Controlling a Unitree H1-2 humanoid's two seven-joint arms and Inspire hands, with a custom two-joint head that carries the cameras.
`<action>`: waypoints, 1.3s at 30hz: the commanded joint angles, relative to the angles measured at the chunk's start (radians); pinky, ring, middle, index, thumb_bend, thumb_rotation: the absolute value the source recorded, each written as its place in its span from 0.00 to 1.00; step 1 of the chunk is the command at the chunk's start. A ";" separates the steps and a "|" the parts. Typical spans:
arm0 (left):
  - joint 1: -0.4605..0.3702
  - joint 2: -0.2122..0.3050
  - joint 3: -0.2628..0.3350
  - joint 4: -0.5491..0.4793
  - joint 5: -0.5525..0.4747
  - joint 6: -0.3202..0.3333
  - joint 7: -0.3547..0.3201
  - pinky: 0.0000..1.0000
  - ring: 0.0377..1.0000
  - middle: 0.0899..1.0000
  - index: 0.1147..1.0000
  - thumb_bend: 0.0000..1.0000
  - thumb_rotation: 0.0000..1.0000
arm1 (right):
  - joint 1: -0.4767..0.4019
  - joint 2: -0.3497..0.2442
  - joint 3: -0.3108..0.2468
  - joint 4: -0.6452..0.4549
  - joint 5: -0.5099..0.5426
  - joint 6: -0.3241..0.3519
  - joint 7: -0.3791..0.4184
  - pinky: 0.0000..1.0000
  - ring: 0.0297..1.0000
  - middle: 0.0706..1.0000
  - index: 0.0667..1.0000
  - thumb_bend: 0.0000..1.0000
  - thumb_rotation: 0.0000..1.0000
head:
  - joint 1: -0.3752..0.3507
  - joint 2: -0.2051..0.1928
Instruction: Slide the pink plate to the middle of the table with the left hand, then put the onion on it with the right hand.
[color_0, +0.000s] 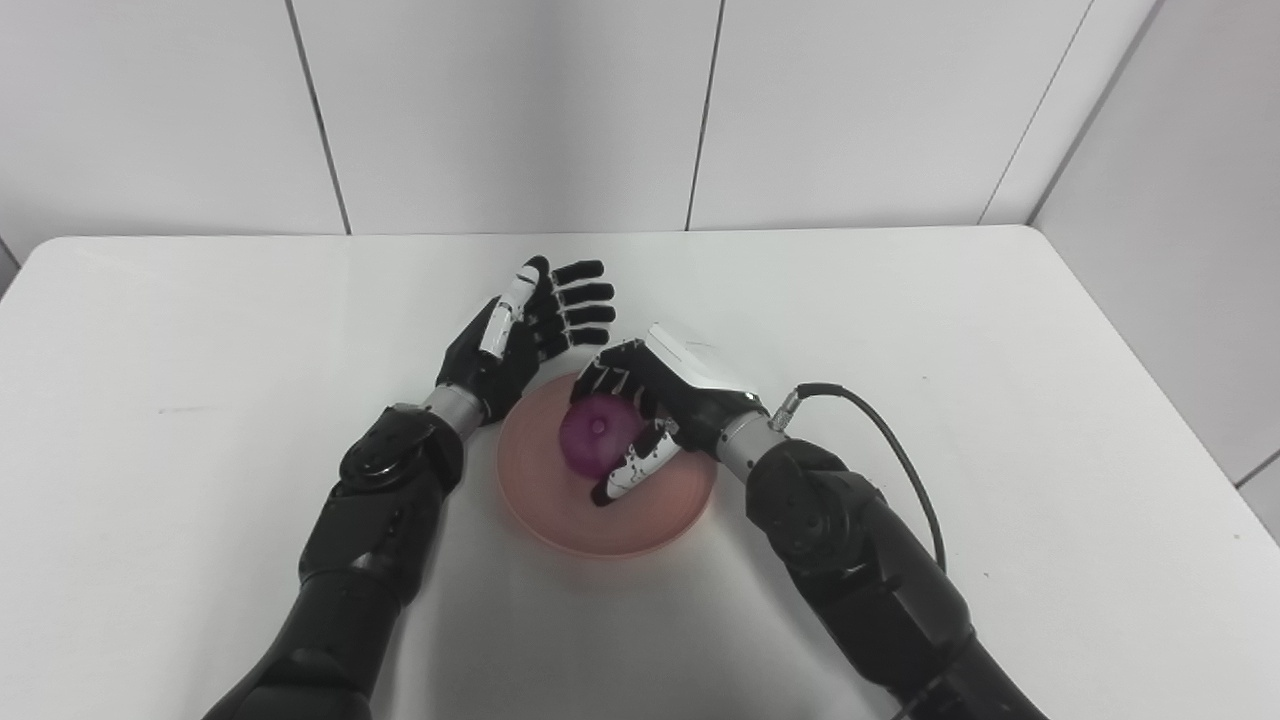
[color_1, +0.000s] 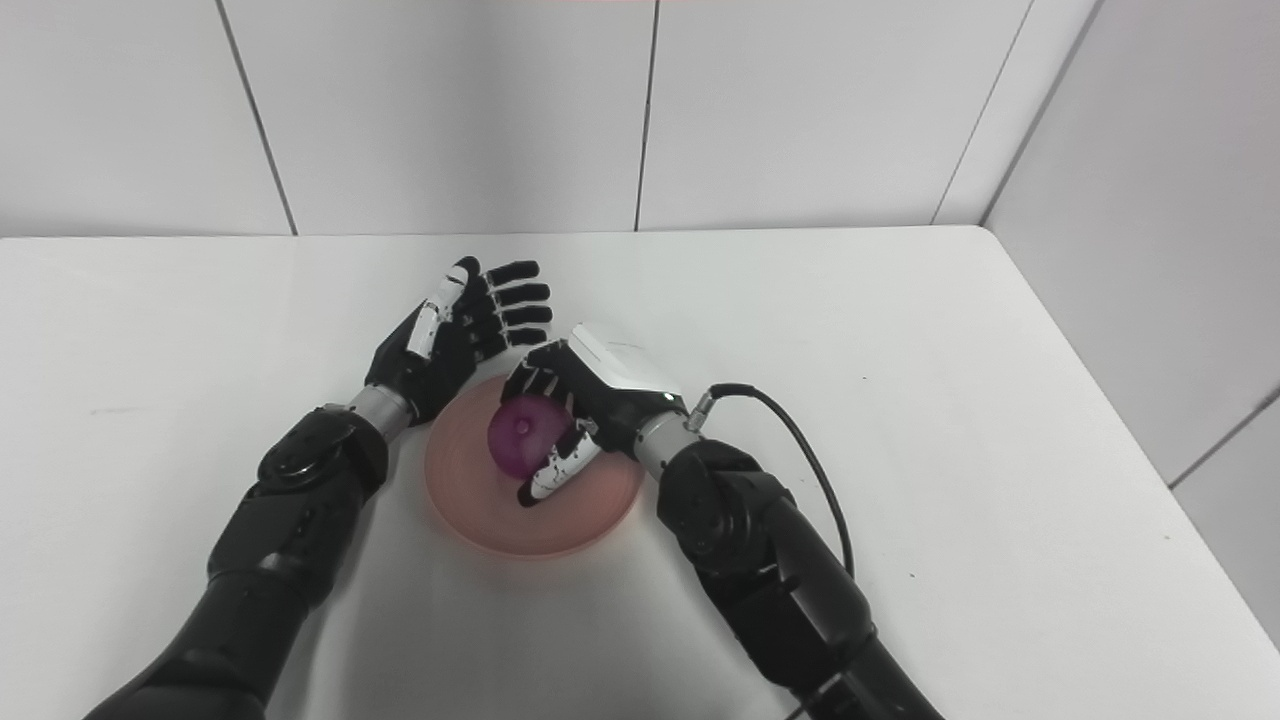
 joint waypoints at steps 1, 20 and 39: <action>-0.006 -0.005 -0.005 0.000 0.006 0.008 -0.003 0.67 0.70 0.70 0.67 0.34 1.00 | -0.018 -0.002 -0.004 -0.017 -0.002 -0.045 -0.017 0.39 0.46 0.43 0.48 0.53 0.00 | -0.001 0.001; -0.005 -0.008 -0.004 -0.006 0.005 0.013 -0.002 0.68 0.70 0.70 0.67 0.34 1.00 | -0.015 0.002 0.009 -0.053 -0.060 0.024 0.053 0.45 0.55 0.62 0.64 0.92 0.23 | -0.002 0.001; -0.008 -0.003 -0.009 0.002 0.012 -0.001 -0.004 0.68 0.69 0.69 0.66 0.35 1.00 | -0.011 -0.015 0.012 -0.088 -0.059 0.016 0.146 0.73 0.81 0.84 0.86 1.00 0.42 | -0.001 0.000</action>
